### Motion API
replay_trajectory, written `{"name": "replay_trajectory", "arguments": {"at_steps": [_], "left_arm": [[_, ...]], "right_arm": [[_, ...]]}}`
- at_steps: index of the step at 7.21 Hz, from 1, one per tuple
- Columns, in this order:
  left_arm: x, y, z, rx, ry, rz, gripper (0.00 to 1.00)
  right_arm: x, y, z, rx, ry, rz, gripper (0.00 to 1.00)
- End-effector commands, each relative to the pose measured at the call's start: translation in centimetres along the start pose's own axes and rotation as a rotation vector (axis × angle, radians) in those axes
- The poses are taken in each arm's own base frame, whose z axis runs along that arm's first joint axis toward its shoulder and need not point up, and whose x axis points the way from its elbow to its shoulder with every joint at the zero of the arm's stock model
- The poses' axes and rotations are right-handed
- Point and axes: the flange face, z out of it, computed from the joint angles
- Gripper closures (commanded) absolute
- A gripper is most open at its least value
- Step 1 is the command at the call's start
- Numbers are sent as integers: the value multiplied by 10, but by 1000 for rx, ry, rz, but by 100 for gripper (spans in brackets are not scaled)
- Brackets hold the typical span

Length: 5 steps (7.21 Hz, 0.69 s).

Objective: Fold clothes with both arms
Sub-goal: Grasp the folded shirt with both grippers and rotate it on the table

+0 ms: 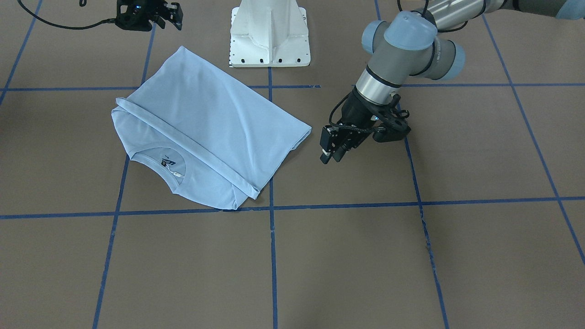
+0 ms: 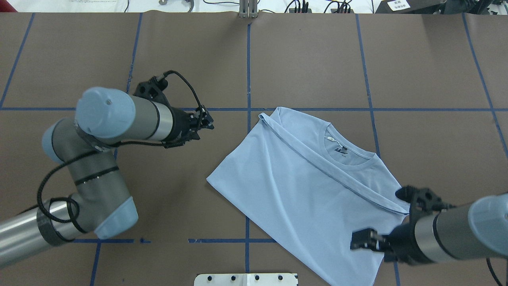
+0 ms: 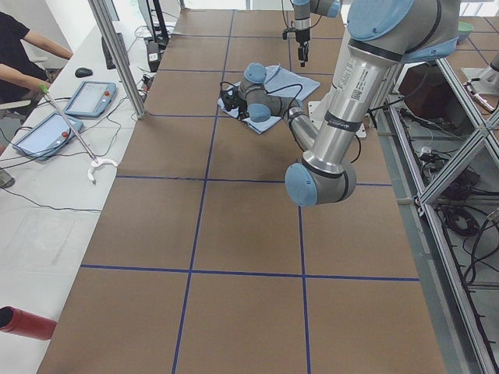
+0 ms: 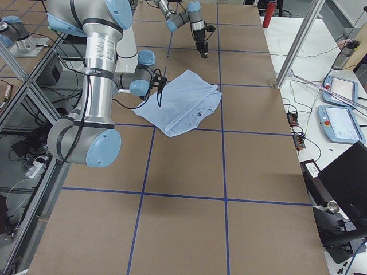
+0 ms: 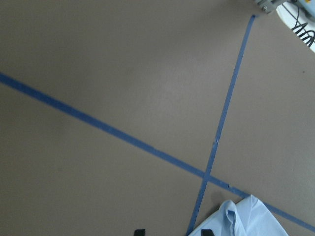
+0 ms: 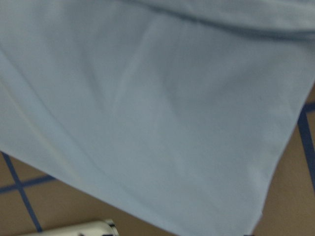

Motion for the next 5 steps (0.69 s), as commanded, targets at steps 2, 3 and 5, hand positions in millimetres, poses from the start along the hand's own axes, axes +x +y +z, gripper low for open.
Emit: {"name": "replay_trajectory", "arguments": {"at_steps": [2,3,5], "left_arm": [[-35,72,49,20,-119,-3,40],[-35,73,52,21,-127,-3,40],[-37,74,57,25,-148,-2,45]], "right_arm": [[-61,-161,-18,280,-120,145,0],[-62,-174,-12,297,-102,112,0],[-63,-174,-14,297,-106,107,0]]}}
